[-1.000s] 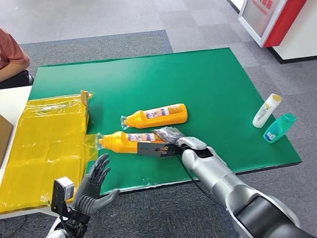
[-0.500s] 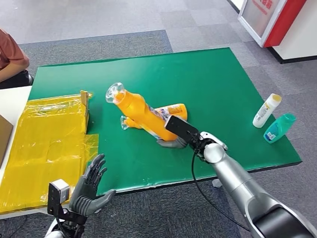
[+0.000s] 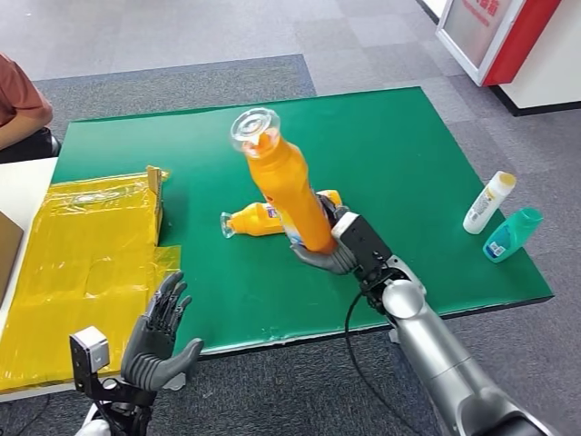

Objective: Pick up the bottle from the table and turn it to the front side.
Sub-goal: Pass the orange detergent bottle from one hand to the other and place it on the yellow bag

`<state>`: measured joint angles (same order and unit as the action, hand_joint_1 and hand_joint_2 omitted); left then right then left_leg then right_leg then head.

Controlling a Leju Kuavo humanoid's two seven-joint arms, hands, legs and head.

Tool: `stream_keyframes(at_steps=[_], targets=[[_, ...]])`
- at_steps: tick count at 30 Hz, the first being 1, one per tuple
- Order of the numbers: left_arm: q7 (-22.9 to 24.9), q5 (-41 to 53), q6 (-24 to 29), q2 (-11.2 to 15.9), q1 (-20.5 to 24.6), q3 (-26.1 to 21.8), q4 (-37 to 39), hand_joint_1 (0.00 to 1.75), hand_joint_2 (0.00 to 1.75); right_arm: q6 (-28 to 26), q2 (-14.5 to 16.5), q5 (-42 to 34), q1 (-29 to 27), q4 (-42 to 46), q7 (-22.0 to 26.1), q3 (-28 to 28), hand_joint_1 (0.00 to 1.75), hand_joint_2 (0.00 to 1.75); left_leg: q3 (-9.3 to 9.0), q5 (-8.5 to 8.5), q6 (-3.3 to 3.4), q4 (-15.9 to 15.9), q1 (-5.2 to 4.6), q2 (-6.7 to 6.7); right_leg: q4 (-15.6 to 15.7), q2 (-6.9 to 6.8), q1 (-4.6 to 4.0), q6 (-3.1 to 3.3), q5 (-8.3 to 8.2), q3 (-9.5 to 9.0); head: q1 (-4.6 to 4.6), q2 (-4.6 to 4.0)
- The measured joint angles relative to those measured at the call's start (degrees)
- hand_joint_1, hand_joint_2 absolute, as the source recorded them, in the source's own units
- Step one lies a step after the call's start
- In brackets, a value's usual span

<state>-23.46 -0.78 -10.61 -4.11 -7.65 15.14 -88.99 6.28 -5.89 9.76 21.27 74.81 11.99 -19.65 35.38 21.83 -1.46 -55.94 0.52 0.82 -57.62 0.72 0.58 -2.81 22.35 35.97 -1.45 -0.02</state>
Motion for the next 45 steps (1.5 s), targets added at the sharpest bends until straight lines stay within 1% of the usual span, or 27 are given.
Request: stream_keyframes(at_steps=[2,5,8,12,28,31,35,40,45], targets=[[0.1,0.25,0.11,-0.16,0.13,-0.02,-0.64,0.0,1.75,-0.33,0.51,0.37,-1.5,1.98,0.13,0.5,1.75,1.75,0.01,0.01,0.01,0.0,0.0,0.0,0.0,-0.01,0.0,0.0,0.03,0.01,-0.01,0.0],[1.22,-0.27,-0.05,-0.55,0.66,-0.02,-1.76,0.0,1.75,-2.17,1.52,3.36,-3.25,4.46,1.06,1.0,1.75,1.75,0.01,0.02,0.02,0.0,0.0,0.0,0.0,-0.01,0.0,0.0,0.05,0.0,-0.02,0.0],[3.11,-4.52,-1.38,-1.32,1.92,0.05,-3.15,0.0,1.75,-3.57,3.1,6.23,-4.84,6.25,1.16,0.87,1.75,1.75,0.01,0.01,0.02,0.0,0.0,0.0,0.0,-0.01,0.0,0.01,0.04,0.0,-0.01,0.0],[3.33,-7.87,-2.52,-2.06,3.22,0.37,-4.82,0.0,1.75,-4.26,4.58,7.07,-5.98,7.04,1.02,0.57,1.75,1.75,0.0,0.0,0.02,0.0,0.0,0.0,0.0,-0.01,0.0,0.02,0.03,0.0,-0.01,0.0],[3.46,-10.4,-3.04,-2.4,4.69,1.37,-7.16,0.0,1.75,-4.71,6.11,8.5,-7.2,7.14,1.55,-0.03,1.75,1.75,0.01,0.0,0.02,0.0,0.0,-0.01,0.0,-0.01,0.0,0.02,0.03,0.01,-0.01,0.0],[3.63,-11.06,-3.21,-2.4,5.73,2.6,-8.58,0.0,1.75,-4.86,6.89,10.19,-8.13,7.1,2.0,-1.2,1.75,1.75,0.01,0.0,0.02,0.0,0.0,0.0,0.0,-0.01,-0.01,0.02,0.03,0.01,-0.01,0.0],[3.31,-10.95,-2.81,-2.3,6.59,4.57,-10.65,0.0,1.75,-5.04,7.79,12.15,-9.25,7.1,2.52,-4.11,1.75,1.75,0.01,0.01,0.02,0.0,0.0,-0.01,0.0,-0.01,-0.01,0.03,0.05,0.01,-0.01,0.0],[2.53,-10.32,-2.54,-1.93,7.25,5.87,-12.1,0.0,1.75,-4.81,8.04,12.31,-9.74,7.35,2.56,-7.27,1.75,1.75,0.01,0.02,0.02,0.0,0.0,-0.01,0.0,-0.01,0.0,0.03,0.05,0.01,-0.01,0.0],[2.59,-10.06,-2.32,-1.76,8.39,6.33,-12.4,0.0,1.75,-4.57,8.08,12.32,-9.82,7.64,2.57,-9.06,1.75,1.75,0.01,0.01,0.02,0.0,0.0,-0.01,0.0,-0.01,0.0,0.03,0.05,0.0,-0.01,0.0]])
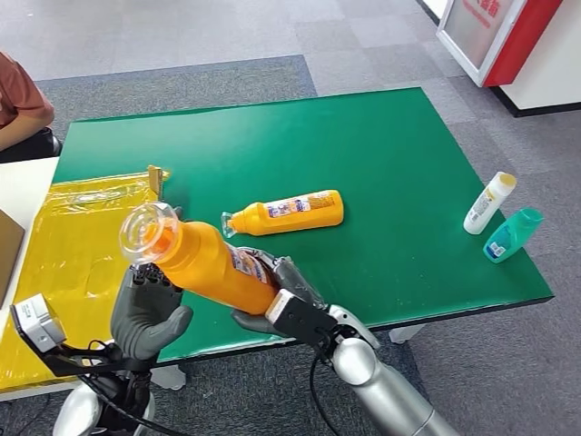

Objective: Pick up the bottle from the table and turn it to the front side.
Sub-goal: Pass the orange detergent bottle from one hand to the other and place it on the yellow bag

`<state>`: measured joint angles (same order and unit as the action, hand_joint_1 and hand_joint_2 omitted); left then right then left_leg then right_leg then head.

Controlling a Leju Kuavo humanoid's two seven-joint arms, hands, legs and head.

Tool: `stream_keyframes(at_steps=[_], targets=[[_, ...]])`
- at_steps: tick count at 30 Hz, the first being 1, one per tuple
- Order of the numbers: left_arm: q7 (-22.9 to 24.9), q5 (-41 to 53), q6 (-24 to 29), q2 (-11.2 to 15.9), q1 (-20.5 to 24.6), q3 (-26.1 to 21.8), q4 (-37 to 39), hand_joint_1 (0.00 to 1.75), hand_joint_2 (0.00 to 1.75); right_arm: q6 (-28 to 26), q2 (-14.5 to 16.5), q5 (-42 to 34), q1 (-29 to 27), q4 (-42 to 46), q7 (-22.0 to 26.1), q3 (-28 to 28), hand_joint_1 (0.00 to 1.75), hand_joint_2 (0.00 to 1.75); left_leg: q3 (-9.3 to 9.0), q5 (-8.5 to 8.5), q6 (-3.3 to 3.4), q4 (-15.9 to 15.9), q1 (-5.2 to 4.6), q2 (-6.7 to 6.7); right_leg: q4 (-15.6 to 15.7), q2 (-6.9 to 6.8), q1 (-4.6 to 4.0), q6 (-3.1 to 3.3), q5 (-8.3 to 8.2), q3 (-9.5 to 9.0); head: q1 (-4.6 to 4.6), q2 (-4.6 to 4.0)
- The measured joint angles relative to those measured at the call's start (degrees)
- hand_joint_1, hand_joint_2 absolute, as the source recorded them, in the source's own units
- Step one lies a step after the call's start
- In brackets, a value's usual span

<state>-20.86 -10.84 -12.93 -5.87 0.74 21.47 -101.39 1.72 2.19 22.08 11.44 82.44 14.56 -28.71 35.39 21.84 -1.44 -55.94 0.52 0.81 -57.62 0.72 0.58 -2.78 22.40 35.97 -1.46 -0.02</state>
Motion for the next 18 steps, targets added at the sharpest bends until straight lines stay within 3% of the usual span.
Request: stream_keyframes(at_steps=[18], targets=[[-0.04,1.97,1.78,0.48,2.16,0.37,-0.32,0.0,1.75,0.97,0.02,-0.37,-0.32,3.66,0.5,-4.05,1.75,1.75,0.0,0.01,0.0,0.0,0.0,0.0,0.0,0.0,0.0,0.0,0.01,0.01,0.01,0.0]])
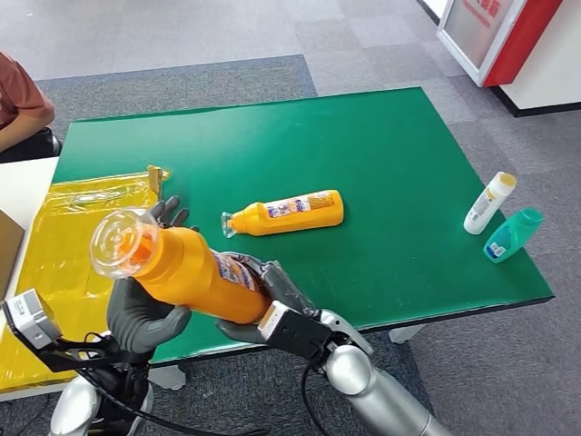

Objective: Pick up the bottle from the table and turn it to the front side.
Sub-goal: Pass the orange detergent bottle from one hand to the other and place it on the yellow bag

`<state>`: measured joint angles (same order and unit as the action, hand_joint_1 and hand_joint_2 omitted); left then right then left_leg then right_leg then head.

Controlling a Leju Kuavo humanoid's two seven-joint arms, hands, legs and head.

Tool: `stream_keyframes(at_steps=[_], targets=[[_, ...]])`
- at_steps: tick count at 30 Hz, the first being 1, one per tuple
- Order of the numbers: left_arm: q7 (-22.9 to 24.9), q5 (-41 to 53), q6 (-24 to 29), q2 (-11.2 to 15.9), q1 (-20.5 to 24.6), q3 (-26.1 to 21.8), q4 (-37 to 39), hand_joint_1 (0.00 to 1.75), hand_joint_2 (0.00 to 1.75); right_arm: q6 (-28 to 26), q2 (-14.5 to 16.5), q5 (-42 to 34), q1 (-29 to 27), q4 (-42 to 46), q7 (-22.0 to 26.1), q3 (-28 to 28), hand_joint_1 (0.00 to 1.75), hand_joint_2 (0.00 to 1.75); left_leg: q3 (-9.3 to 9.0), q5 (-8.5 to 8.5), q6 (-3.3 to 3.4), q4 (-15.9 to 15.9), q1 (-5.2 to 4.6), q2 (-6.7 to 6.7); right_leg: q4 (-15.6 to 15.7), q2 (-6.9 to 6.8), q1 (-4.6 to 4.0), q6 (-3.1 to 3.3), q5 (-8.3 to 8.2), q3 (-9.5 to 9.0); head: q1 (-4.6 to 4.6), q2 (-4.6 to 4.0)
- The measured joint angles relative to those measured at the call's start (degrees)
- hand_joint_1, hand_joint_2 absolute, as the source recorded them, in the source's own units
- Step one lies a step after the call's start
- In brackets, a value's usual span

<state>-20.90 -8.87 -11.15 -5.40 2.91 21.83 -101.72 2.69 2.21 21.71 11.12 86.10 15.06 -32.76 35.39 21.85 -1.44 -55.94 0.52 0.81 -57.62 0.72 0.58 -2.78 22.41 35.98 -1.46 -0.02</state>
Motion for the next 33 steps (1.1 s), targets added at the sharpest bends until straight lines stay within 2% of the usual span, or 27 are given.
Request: stream_keyframes(at_steps=[8,14,33], targets=[[0.08,-1.16,-0.57,-0.02,0.06,0.38,-0.01,0.0,1.75,0.02,0.0,-0.13,0.08,0.15,0.04,-0.36,1.75,1.75,0.0,-0.01,0.0,0.0,0.0,0.0,0.0,0.0,0.0,0.0,-0.01,-0.01,-0.01,0.0],[1.83,-4.83,-3.29,-0.03,0.34,2.33,-0.01,0.0,1.75,-0.36,-0.02,0.01,0.68,0.13,-0.15,-1.06,1.75,1.75,0.0,-0.01,0.0,0.0,0.0,0.0,0.0,0.0,0.0,0.0,0.0,0.0,-0.01,0.0],[2.09,-5.77,-3.97,1.33,2.08,5.07,-0.01,0.0,1.75,-0.74,-0.02,0.04,0.74,-0.11,0.13,-1.01,1.75,1.75,0.0,-0.01,0.0,0.0,0.0,0.0,0.0,0.0,0.0,0.0,0.0,0.0,-0.01,0.0]])
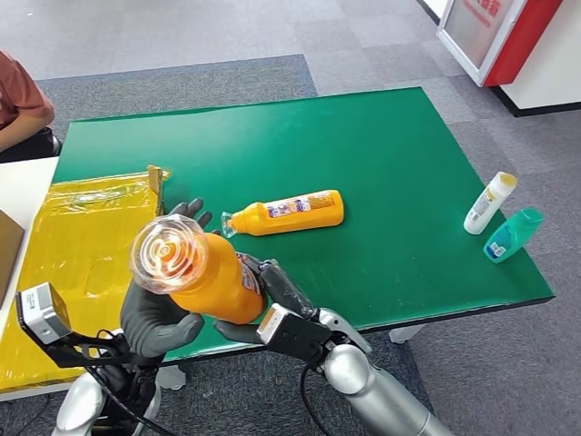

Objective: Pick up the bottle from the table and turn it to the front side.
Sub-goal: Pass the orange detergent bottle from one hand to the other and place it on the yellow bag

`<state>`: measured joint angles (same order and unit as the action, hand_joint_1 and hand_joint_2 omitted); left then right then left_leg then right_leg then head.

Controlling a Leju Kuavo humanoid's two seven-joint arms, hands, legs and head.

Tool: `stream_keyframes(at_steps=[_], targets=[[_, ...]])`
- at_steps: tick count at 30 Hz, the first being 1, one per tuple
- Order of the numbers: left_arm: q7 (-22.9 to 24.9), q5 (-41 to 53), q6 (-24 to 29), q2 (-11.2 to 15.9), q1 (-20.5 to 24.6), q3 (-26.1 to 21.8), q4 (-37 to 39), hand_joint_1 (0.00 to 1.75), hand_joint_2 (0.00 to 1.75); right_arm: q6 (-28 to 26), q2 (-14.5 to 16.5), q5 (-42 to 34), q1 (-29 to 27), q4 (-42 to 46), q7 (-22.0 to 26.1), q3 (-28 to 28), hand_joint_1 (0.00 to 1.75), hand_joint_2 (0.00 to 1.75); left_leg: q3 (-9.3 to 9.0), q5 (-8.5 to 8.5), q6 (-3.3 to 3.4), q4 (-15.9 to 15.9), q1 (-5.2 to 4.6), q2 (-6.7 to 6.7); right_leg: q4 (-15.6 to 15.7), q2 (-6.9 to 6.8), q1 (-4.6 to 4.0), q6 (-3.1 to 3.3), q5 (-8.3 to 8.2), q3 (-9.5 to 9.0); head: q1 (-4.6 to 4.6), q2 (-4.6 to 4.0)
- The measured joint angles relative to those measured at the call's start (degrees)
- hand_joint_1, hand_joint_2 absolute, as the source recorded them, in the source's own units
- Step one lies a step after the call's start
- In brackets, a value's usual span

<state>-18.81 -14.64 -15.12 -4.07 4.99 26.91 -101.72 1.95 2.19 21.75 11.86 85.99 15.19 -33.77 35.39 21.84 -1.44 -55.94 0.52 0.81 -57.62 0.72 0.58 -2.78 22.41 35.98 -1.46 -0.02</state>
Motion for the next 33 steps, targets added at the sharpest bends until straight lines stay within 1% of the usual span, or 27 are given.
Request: stream_keyframes(at_steps=[5,11,16,20,25,29,33], targets=[[0.26,0.79,0.16,0.25,0.27,0.31,0.0,0.0,1.75,-0.24,0.0,0.0,0.05,-0.3,0.07,0.0,1.75,1.75,0.0,0.0,0.0,0.0,0.0,0.0,0.0,0.0,0.0,0.0,0.0,0.0,0.0,0.0],[0.23,9.8,2.67,0.84,1.19,1.71,0.0,0.0,1.75,-1.4,0.0,0.13,0.1,-1.1,-0.24,0.34,1.75,1.75,0.0,0.0,0.0,0.0,0.0,0.0,0.0,0.0,0.0,0.0,0.0,0.0,0.01,0.0],[0.08,13.11,4.07,1.49,1.29,2.36,0.0,0.0,1.75,-2.39,0.0,1.42,0.19,-1.6,-1.05,1.32,1.75,1.75,0.0,0.0,0.0,0.0,0.0,0.0,0.0,0.0,0.0,0.0,0.0,-0.01,0.01,0.0],[-0.26,15.73,5.36,1.89,0.49,2.66,-0.04,0.0,1.75,-3.09,-0.01,3.43,0.22,-2.0,-1.83,2.43,1.75,1.75,0.0,0.0,0.0,0.0,0.0,0.0,0.0,0.0,0.0,0.0,0.0,0.0,0.01,0.0],[-0.8,18.14,6.89,1.96,-1.06,3.07,-0.87,0.0,1.75,-4.41,-0.05,5.39,0.48,-2.6,-2.89,5.08,1.75,1.75,0.01,0.01,0.0,0.0,0.0,0.0,0.0,0.0,0.01,0.0,0.0,0.0,-0.01,0.0],[-0.79,20.15,8.1,1.74,-1.67,3.11,-1.12,1.75,1.75,-4.84,-0.03,8.2,0.53,-2.72,-3.55,5.36,1.75,1.75,0.01,0.0,0.0,0.0,0.0,0.0,0.0,0.0,0.0,0.0,0.0,0.0,0.0,0.0],[-0.53,21.17,9.04,1.29,-1.79,2.96,-1.28,1.75,1.75,-5.23,0.08,9.76,0.51,-2.77,-3.8,5.25,1.75,1.75,0.01,0.0,0.0,0.0,0.0,0.0,0.0,0.0,0.0,0.0,0.0,0.0,0.01,0.0]])
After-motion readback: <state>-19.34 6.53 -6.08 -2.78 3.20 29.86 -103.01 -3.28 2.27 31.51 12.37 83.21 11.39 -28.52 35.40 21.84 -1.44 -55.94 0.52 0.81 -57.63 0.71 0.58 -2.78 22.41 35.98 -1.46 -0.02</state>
